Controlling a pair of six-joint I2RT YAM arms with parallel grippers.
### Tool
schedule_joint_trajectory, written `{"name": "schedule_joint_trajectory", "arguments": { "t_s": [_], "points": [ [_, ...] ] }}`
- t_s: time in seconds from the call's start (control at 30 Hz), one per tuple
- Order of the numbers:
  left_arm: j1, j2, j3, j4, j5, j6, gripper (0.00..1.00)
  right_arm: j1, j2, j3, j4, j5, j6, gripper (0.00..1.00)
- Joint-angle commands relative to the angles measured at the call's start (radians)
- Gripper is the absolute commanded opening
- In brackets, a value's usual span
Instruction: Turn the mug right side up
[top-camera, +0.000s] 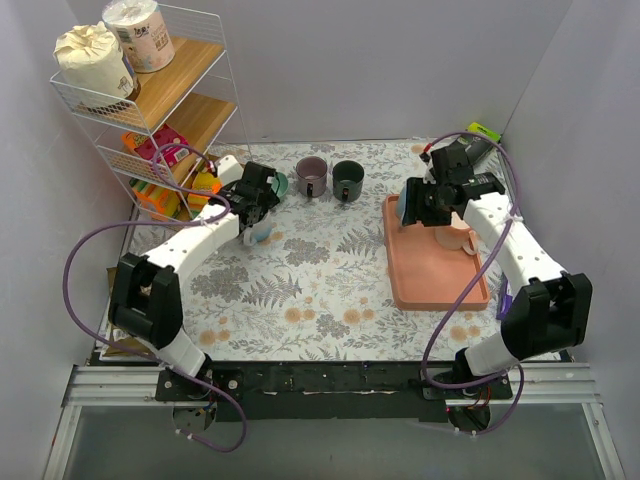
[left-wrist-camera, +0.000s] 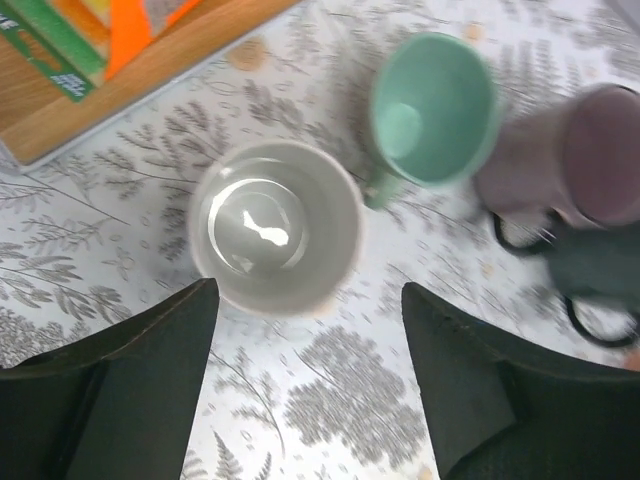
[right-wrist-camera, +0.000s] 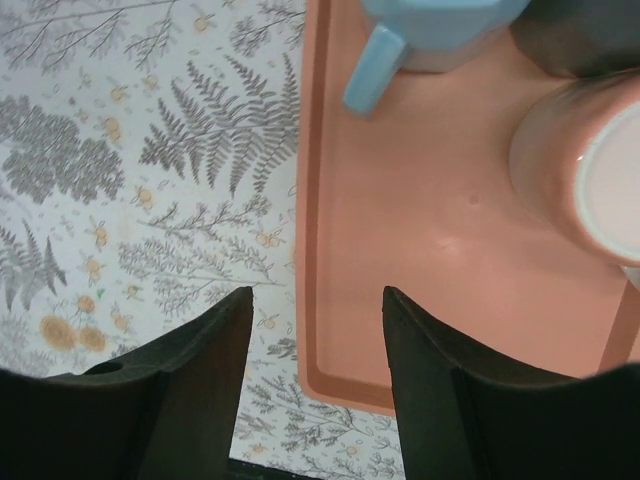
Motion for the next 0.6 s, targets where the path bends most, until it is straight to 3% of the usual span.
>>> {"name": "schedule_joint_trajectory", "arguments": {
  "t_s": [0.0,0.27,0.57],
  "points": [
    [-0.107,-0.152,0.009,0.011,-0.048,0.057,0.75,-0.006,0.033,-0.01,0.123,0.177,0.093,0.62],
    [-0.186,-0.248,-0.031,0.12,0.03,0.207,0.85,0.008,0.178,0.038,0.226,0.267,0.193,0.63],
    [-0.19,-0.302,-0.071,0.226,0.153,0.293,0.95,0.043,0.268,0.041,0.28,0.379,0.3,0.61]
  ]
}}
